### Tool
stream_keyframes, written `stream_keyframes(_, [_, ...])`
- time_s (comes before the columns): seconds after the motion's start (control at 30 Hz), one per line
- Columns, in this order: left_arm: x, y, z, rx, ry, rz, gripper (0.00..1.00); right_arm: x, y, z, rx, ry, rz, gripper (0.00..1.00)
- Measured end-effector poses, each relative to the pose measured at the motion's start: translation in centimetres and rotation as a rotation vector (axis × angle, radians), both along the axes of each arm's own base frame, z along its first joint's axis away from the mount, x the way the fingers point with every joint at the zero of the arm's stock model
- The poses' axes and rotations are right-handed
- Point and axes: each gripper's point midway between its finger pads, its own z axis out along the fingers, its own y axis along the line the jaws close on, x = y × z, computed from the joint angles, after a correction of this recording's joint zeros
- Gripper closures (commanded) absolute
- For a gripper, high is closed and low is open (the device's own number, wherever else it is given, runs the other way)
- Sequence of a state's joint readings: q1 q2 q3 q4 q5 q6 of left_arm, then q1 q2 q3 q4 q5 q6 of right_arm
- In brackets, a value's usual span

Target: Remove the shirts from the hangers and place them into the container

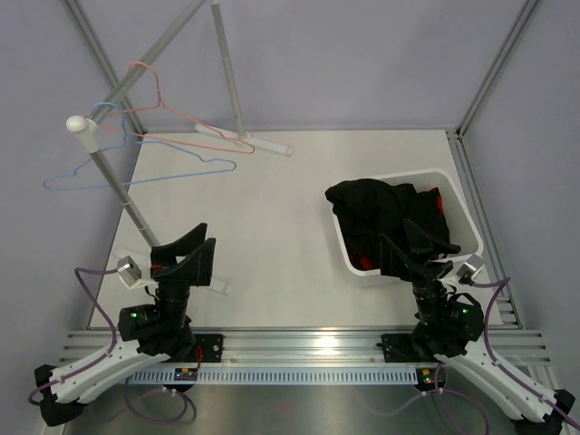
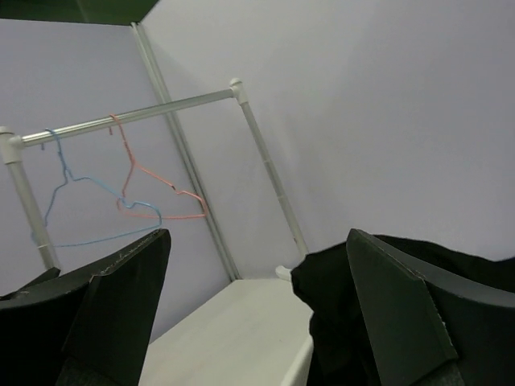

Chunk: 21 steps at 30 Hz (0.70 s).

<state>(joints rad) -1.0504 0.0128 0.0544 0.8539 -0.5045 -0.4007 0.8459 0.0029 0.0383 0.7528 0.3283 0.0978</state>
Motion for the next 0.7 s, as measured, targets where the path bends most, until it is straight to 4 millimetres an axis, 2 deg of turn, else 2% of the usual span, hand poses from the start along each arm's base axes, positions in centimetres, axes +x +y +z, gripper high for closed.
stream_keyframes(0.17, [1.3,-0.9,-2.3,0.061,0.093,0.017,0.01,1.7,-1.1,-1.9,0.010,0.109,-0.087,0.01])
stream_keyframes(0.37, [2.0,-1.2,-3.6,0.097,0.142,0.034,0.01,1.8,-0.9,-2.1,-0.002,0.114,-0.086,0.01])
stream_keyframes(0.5, [1.3,-1.2,-2.5,0.075,0.097,0.008,0.01,0.6,0.5,-1.2,-0.039,0.044,-0.006,0.01])
stream_keyframes(0.7, [-1.0,-1.0,0.3,0.001,-0.032,-0.081,0.01,-2.0,2.2,0.6,-0.069,-0.093,0.128,0.01])
